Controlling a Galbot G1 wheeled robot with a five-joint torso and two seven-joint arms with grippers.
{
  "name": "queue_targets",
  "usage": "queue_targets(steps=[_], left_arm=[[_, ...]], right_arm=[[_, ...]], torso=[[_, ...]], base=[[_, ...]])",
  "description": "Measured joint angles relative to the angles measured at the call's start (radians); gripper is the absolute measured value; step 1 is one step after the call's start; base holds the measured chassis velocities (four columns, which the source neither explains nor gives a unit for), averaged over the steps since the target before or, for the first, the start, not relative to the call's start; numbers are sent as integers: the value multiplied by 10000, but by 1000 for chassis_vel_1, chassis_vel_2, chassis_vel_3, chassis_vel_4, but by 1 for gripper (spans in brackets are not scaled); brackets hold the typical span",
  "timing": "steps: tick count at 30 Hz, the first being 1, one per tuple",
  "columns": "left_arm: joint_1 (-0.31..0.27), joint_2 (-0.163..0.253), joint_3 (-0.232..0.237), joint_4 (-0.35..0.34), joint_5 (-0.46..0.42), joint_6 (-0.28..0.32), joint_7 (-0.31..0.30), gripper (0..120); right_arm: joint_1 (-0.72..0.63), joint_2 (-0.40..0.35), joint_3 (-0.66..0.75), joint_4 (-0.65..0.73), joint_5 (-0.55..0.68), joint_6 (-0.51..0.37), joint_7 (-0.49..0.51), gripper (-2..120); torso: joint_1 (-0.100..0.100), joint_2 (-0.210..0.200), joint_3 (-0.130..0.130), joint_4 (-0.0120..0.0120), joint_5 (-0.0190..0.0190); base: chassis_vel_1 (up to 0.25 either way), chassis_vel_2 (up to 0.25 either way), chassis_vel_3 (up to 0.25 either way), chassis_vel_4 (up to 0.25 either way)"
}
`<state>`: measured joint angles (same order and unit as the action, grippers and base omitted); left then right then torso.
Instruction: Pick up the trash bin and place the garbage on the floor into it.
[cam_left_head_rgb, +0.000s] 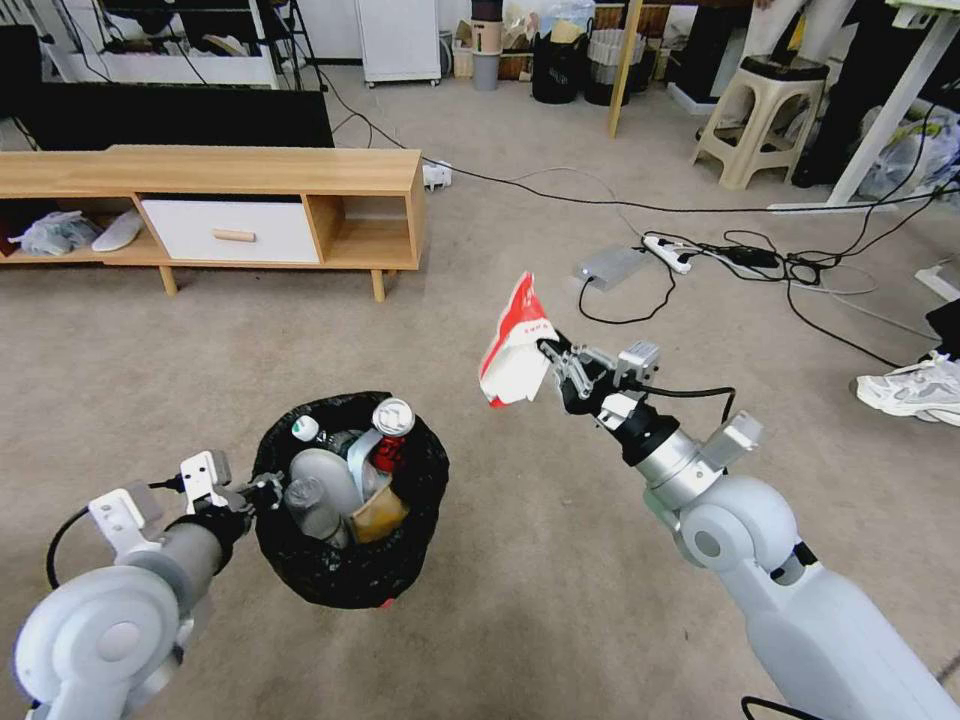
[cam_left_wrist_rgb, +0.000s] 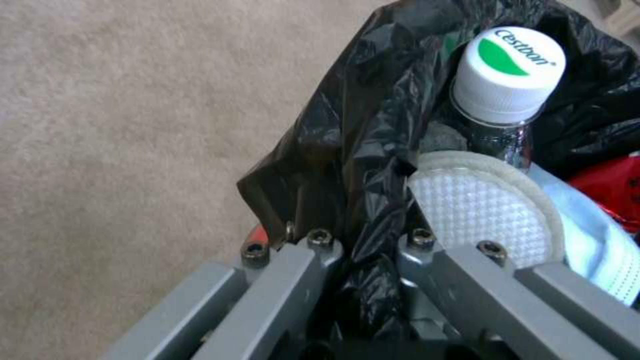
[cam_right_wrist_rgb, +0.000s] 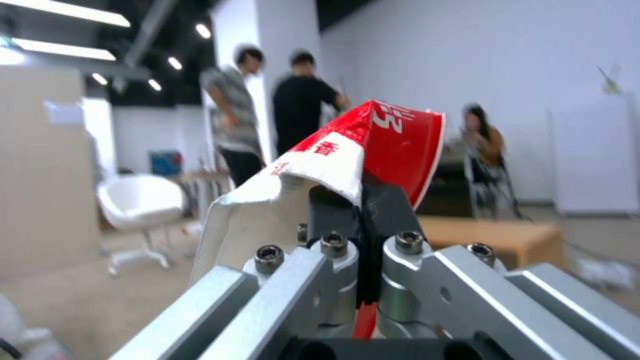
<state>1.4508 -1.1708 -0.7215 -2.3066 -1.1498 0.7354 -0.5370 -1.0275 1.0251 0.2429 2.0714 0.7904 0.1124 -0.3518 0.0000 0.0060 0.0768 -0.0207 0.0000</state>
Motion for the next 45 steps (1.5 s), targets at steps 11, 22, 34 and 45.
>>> queue_targets(steps=[11,22,34,45], left_arm=[[-171,-132,770,15,161,0,70,3],[-433,-119,818,27,-973,0,-72,3],[-546,-81,717,-196,-2004,0,-231,3],[-368,-59,774,-424,-2326,-1,-244,3]], right_arm=[[-117,213,-542,-18,376,650,-2172,0],[12,287,-958,-752,-131,656,-4270,0],[110,397,-1082,-1550,-1094,734,-5364,0],[103,575,-1133,-1861,-1577,871,-5230,0]], torso=[[0,0,0,-1,0],[0,0,0,-1,0],[0,0,0,0,0],[0,0,0,0,0]], base=[[0,0,0,0],[0,0,0,0],[0,0,0,0],[0,0,0,0]])
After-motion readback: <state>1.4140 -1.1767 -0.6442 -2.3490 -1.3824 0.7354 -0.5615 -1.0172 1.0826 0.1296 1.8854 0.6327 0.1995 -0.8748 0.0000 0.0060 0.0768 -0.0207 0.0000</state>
